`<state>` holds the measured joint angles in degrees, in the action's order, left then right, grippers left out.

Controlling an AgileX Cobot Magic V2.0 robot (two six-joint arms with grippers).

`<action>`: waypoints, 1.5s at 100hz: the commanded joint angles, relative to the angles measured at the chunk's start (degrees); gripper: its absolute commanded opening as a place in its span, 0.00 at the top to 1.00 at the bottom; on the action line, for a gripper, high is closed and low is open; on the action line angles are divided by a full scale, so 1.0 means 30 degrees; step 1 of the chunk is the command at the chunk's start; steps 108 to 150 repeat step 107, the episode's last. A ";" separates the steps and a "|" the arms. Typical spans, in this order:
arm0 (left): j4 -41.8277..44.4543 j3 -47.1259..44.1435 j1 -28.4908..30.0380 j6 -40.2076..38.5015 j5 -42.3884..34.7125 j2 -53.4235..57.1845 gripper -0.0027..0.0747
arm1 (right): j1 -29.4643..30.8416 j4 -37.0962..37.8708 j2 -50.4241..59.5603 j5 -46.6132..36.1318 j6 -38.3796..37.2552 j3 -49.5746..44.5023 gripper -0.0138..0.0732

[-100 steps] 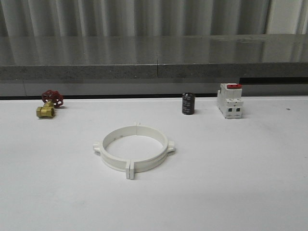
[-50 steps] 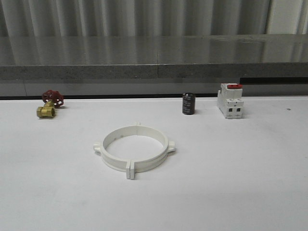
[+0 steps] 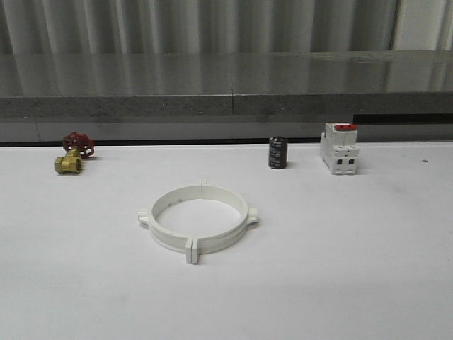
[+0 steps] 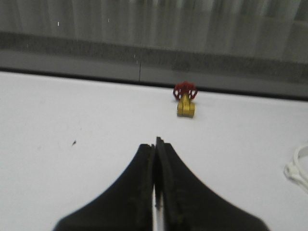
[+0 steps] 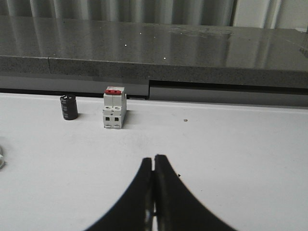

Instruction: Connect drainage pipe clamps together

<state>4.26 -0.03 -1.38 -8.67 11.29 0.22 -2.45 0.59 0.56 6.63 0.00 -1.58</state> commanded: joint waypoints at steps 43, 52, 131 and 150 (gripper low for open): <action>0.0396 -0.0842 -0.0117 -0.0218 -0.2225 0.0527 0.99 | 0.0009 -0.0078 0.0276 -0.1580 0.0221 0.0333 0.92; 0.0396 -0.0842 -0.0117 -0.0218 -0.2225 0.0527 0.99 | 0.0009 -0.0078 0.0276 -0.1580 0.0221 0.0333 0.92; 0.0396 -0.0842 -0.0117 -0.0218 -0.2225 0.0527 0.99 | 0.0009 -0.0078 0.0276 -0.1580 0.0221 0.0333 0.92; 0.0396 -0.0842 -0.0117 -0.0218 -0.2225 0.0527 0.99 | 0.0009 -0.0078 0.0276 -0.1580 0.0221 0.0333 0.92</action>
